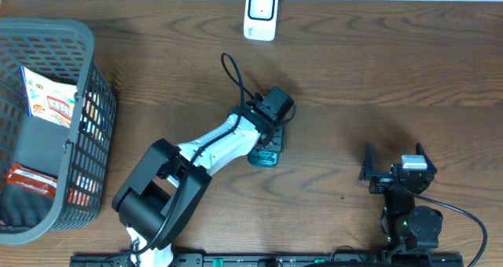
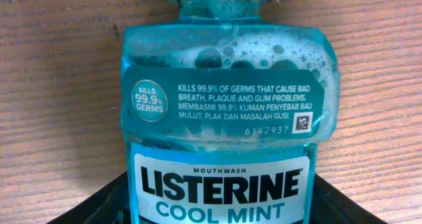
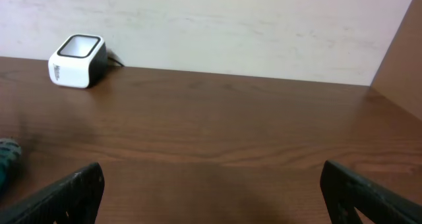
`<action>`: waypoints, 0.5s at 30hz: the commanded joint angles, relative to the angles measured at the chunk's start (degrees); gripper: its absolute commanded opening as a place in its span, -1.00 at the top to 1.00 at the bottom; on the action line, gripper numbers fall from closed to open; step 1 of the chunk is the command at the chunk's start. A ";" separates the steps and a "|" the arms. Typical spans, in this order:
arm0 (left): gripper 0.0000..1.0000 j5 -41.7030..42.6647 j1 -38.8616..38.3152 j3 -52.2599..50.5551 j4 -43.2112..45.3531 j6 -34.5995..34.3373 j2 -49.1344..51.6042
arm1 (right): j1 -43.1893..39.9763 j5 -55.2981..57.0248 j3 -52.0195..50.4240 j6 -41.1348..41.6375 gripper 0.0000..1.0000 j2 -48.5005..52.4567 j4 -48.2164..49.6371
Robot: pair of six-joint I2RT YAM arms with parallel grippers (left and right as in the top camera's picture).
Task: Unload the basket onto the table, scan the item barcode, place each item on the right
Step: 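Lift the Listerine bottle out and carry it to the table center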
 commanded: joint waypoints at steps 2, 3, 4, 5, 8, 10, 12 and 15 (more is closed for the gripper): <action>-0.17 -1.05 -0.13 -4.04 0.37 -0.07 1.29 | 0.13 -0.13 -0.07 -0.70 -0.98 -0.28 -0.20; -0.22 -1.05 -0.13 -4.04 0.44 -0.07 1.29 | 0.13 -0.13 -0.07 -0.70 -0.99 -0.28 -0.20; -0.28 -1.05 -0.13 -4.04 0.50 -0.07 1.29 | 0.13 -0.13 -0.07 -0.70 -0.99 -0.28 -0.20; -0.33 -1.05 -0.13 -4.04 0.55 -0.07 1.29 | 0.13 -0.13 -0.07 -0.72 -0.99 -0.28 -0.20; -0.59 -1.05 -0.13 -4.04 0.59 -0.07 1.29 | 0.13 -0.13 -0.07 -0.70 -0.99 -0.28 -0.20; -0.76 -1.05 -0.13 -4.04 0.59 -0.09 1.29 | 0.13 -0.13 -0.07 -0.70 -0.98 -0.28 -0.20; -0.90 -1.05 -0.13 -4.04 0.57 -0.09 1.29 | 0.13 -0.13 -0.07 -0.70 -0.99 -0.28 -0.20; -0.96 -1.07 -0.13 -3.98 0.46 -0.02 0.76 | 0.13 -0.13 -0.07 -0.70 -0.99 -0.28 -0.20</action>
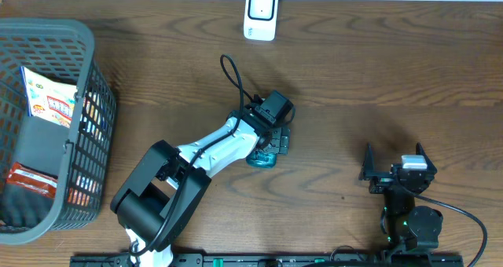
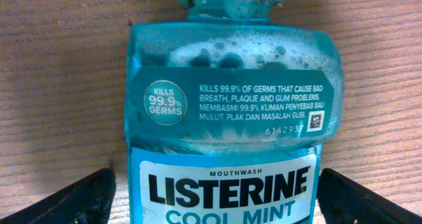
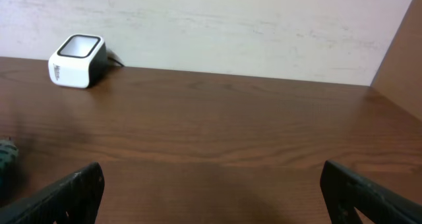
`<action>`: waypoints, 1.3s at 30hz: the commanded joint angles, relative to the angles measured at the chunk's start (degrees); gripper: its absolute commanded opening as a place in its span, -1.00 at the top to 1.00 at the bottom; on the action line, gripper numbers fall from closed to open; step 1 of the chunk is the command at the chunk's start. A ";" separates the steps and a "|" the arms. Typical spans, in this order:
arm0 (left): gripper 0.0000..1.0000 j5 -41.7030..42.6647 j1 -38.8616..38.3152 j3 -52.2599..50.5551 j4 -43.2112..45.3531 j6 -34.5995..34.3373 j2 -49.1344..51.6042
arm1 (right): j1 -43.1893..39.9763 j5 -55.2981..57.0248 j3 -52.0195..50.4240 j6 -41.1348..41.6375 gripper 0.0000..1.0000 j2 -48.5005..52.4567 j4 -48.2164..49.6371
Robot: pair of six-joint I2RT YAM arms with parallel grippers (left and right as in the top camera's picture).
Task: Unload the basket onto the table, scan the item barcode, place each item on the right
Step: 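Lift the Listerine bottle out and carry it to the table center, then open the left gripper to release the bottle upright on the table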
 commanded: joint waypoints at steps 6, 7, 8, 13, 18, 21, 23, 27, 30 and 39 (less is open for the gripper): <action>-0.96 -5.64 0.31 -2.08 -4.98 0.61 -5.57 | 0.13 -0.13 -0.07 -0.70 -0.98 -0.28 -0.17; -0.96 -6.49 0.31 -2.05 -5.60 0.61 -6.62 | 0.13 -0.13 -0.07 -0.70 -0.99 -0.28 -0.17; -0.96 -7.87 0.33 -2.05 -6.67 1.07 -8.90 | 0.13 -0.13 -0.07 -0.72 -0.99 -0.28 -0.17; -0.96 -12.39 0.37 -2.03 -8.20 5.60 -20.50 | 0.13 -0.13 -0.07 -0.70 -0.99 -0.28 -0.17; -0.96 -19.45 0.39 -2.03 -8.15 6.01 -33.35 | 0.13 -0.13 -0.07 -0.70 -0.99 -0.28 -0.17; -0.96 -24.96 0.79 -2.03 -8.13 6.19 -41.24 | 0.13 -0.13 -0.07 -0.70 -0.99 -0.28 -0.17; -0.96 -27.15 1.51 -2.03 -8.09 6.19 -45.27 | 0.13 -0.13 -0.07 -0.70 -0.99 -0.28 -0.17; -0.96 -29.20 5.64 -0.98 -6.49 9.07 -54.10 | 0.13 -0.13 -0.07 -0.72 -0.99 -0.28 -0.17; -0.96 -29.18 10.71 1.16 -5.62 11.13 -57.86 | 0.13 -0.13 -0.07 -0.70 -0.99 -0.28 -0.17; -0.96 -29.31 25.16 9.88 -5.55 12.98 -59.12 | 0.13 -0.13 -0.07 -0.70 -0.99 -0.28 -0.17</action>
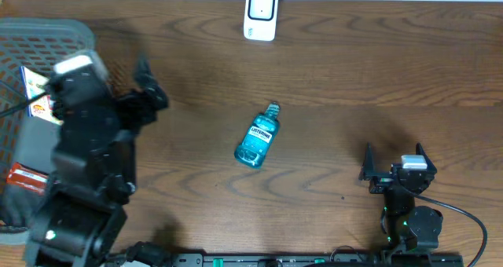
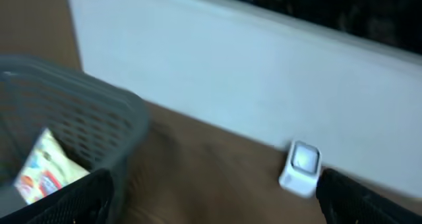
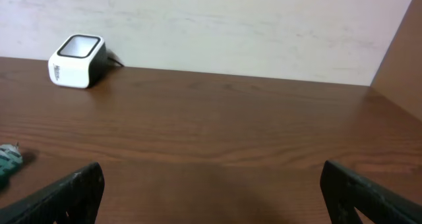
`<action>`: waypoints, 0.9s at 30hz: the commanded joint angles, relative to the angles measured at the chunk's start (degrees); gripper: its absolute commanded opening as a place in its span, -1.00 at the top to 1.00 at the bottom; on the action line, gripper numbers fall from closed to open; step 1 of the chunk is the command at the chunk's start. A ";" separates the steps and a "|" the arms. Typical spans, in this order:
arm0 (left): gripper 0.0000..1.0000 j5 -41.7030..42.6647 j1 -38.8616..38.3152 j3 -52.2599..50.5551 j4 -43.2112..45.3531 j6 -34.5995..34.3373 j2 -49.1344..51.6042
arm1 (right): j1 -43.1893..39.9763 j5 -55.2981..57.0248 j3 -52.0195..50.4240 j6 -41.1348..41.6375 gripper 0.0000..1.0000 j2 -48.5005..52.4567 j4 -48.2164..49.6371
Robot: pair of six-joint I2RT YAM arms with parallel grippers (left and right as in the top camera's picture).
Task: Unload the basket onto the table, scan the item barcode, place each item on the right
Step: 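Open the left gripper to release the bottle upright on the table, then reach the left gripper into the basket and grasp the red snack stick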
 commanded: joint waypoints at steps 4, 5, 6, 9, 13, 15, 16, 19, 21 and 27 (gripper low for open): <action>-0.96 -2.10 10.10 4.39 0.11 1.62 0.15 | 0.13 -0.13 -0.07 -0.70 -0.99 -0.28 -0.17; -0.96 -2.01 11.85 4.48 0.09 1.57 0.33 | 0.13 -0.13 -0.07 -0.70 -0.99 -0.28 -0.17; -0.96 -2.01 13.49 4.50 -0.17 1.14 0.57 | 0.11 -0.13 -0.07 -0.70 -0.98 -0.28 -0.17; -0.95 -1.68 18.03 5.01 -3.30 -1.51 1.90 | 0.13 -0.13 -0.07 -0.70 -0.99 -0.28 -0.17; -0.95 4.24 24.17 5.60 -6.43 -6.16 5.33 | 0.13 -0.13 -0.07 -0.70 -0.99 -0.28 -0.17; -0.95 5.86 26.75 6.12 -7.43 -8.09 7.04 | 0.13 -0.13 -0.07 -0.70 -0.99 -0.28 -0.17; -0.96 6.21 27.52 6.40 -7.87 -8.63 7.58 | 0.13 -0.13 -0.07 -0.70 -0.99 -0.28 -0.17; -0.96 9.01 30.58 7.58 -8.94 -8.94 9.62 | 0.13 -0.13 -0.07 -0.70 -0.98 -0.28 -0.17; -0.96 11.41 32.72 7.91 -9.18 -8.94 10.05 | 0.13 -0.13 -0.07 -0.72 -0.99 -0.28 -0.17; -0.96 12.96 36.35 8.15 -9.16 -8.92 9.90 | 0.13 -0.13 -0.07 -0.70 -0.99 -0.28 -0.17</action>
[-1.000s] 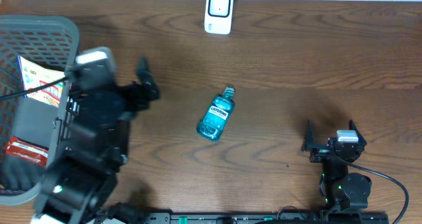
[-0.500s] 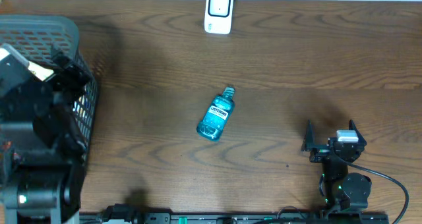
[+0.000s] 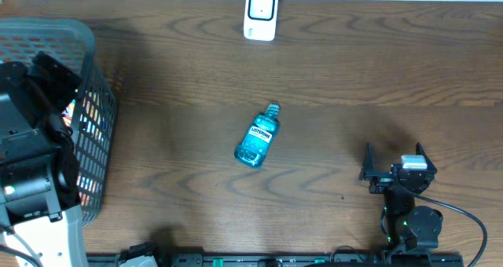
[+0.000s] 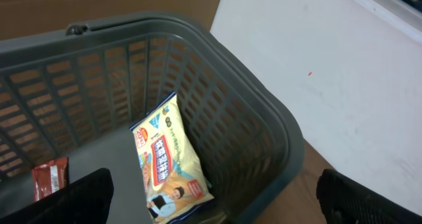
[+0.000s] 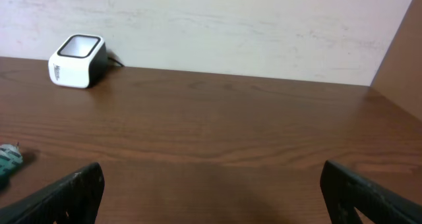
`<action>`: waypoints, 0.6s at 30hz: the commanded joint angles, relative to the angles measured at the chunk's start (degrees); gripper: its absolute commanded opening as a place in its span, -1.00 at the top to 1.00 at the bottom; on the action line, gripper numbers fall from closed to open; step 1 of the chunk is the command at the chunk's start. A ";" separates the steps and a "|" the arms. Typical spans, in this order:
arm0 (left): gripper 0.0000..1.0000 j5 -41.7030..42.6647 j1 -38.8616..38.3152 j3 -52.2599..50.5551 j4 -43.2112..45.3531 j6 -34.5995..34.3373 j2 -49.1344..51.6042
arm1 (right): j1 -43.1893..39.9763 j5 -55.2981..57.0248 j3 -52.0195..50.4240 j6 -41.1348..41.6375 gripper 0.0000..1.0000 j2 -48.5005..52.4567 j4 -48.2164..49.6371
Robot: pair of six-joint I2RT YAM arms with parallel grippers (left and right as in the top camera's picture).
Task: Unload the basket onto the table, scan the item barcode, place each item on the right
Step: 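Reach the left gripper into the basket and grasp the red snack stick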
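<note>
A blue Listerine mouthwash bottle [image 3: 258, 144] lies on its side in the middle of the table, with nothing touching it; its cap [image 5: 8, 159] shows at the left edge of the right wrist view. The white barcode scanner [image 3: 260, 13] stands at the back edge, also seen as [image 5: 77, 51]. My left gripper [image 4: 214, 201] hangs open over the grey basket [image 4: 198, 33], above a yellow snack packet [image 4: 168, 161], and holds nothing. My right gripper [image 5: 211, 197] rests open at the front right [image 3: 397, 173], empty.
The grey plastic basket [image 3: 90, 43] fills the left end of the table. It holds the snack packet and a red packet [image 4: 49, 178]. My left arm [image 3: 31, 157] rises high over it. A white wall runs behind the table.
My left arm has moved from the table's left part, where its camera faced the back wall and scanner, to above the basket, looking down into it. Bottle and right arm have not moved.
My left gripper was shut on the bottle lying mid-table. Then it stood open around the bottle. After that the bottle lay alone and the left arm was raised at the left. Now that arm is over the basket, open and empty.
</note>
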 commanded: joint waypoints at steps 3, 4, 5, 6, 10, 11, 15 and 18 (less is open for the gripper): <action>-0.96 1.14 5.86 1.51 -0.72 -1.79 0.09 | 0.13 -0.13 -0.07 -0.72 -0.98 -0.28 -0.20; -0.96 0.90 7.98 1.51 -2.21 -3.72 0.68 | 0.13 -0.13 -0.07 -0.70 -0.99 -0.28 -0.20; -0.96 0.92 9.51 1.51 -3.04 -4.63 1.20 | 0.13 -0.13 -0.07 -0.70 -0.99 -0.28 -0.20; -0.95 0.96 11.91 1.51 -4.98 -6.91 2.27 | 0.13 -0.13 -0.07 -0.70 -0.99 -0.28 -0.20; -0.95 1.03 20.48 1.49 -14.25 -15.32 9.38 | 0.13 -0.13 -0.07 -0.70 -0.99 -0.28 -0.20; -0.96 1.22 21.33 1.49 -15.69 -16.35 10.82 | 0.13 -0.13 -0.07 -0.70 -0.99 -0.28 -0.20; -0.96 8.61 24.57 1.49 -21.84 -17.31 18.71 | 0.13 -0.13 -0.07 -0.70 -0.99 -0.28 -0.20; -0.96 10.43 25.42 0.94 -24.20 -17.27 23.47 | 0.13 -0.13 -0.07 -0.70 -0.98 -0.28 -0.20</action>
